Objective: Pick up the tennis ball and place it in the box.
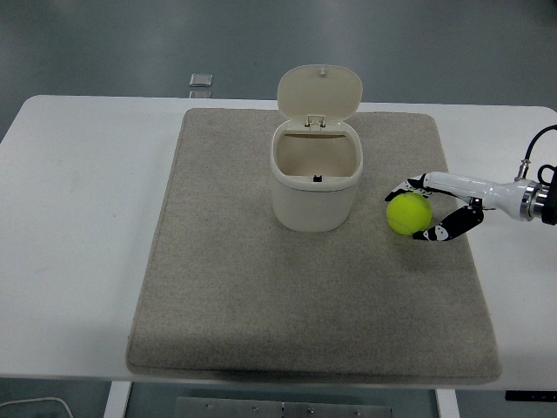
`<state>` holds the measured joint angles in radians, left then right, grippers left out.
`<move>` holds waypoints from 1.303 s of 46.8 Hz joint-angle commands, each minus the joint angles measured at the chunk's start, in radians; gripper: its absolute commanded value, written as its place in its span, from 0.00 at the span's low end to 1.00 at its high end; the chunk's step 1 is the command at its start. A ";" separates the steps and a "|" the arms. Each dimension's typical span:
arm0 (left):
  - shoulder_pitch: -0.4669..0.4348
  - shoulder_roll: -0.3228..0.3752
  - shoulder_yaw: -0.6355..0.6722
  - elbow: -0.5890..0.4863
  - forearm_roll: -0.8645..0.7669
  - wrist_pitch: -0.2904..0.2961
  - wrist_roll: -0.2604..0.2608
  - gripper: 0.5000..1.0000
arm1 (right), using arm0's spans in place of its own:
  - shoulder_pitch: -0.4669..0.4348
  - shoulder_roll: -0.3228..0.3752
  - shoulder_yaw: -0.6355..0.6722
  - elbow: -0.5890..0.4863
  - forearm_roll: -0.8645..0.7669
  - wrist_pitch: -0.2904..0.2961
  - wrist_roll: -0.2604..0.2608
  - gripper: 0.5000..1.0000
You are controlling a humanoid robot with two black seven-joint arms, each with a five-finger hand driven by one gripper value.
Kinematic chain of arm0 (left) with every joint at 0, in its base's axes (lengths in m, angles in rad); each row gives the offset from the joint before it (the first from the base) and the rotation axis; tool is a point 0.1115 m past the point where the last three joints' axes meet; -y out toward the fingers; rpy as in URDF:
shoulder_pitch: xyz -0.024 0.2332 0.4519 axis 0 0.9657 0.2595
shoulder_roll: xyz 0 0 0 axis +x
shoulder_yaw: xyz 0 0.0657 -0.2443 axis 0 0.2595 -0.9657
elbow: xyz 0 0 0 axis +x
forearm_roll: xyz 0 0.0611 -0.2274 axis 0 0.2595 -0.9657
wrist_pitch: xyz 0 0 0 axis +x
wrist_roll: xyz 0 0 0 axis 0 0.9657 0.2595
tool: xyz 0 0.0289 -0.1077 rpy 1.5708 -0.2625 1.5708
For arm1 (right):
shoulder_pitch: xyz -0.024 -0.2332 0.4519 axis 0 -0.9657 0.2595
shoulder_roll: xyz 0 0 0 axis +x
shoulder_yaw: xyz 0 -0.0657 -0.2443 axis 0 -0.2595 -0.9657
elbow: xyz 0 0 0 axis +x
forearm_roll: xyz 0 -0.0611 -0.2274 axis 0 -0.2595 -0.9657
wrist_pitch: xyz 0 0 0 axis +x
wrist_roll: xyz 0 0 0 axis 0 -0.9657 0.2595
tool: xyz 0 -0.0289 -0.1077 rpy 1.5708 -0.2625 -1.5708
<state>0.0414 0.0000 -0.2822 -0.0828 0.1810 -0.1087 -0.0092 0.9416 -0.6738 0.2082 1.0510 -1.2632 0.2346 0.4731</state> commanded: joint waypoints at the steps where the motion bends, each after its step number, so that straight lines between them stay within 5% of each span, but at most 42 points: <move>1: 0.000 0.000 0.000 0.000 0.000 0.000 0.000 0.98 | 0.002 -0.004 0.003 0.000 0.004 0.000 0.012 0.00; 24: 0.000 0.000 0.000 0.000 0.000 0.000 0.000 0.98 | 0.035 -0.087 0.020 0.012 0.018 -0.003 0.136 0.00; 34: 0.000 0.000 0.000 0.000 0.000 0.000 0.000 0.98 | 0.097 -0.144 0.019 0.079 0.021 0.003 0.138 0.00; 61: 0.000 0.000 0.000 0.000 0.000 0.001 0.000 0.98 | 0.203 -0.017 0.022 0.119 0.054 0.026 0.138 0.00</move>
<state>0.0415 0.0000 -0.2820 -0.0828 0.1810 -0.1086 -0.0092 1.1347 -0.7122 0.2297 1.1705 -1.2219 0.2608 0.6109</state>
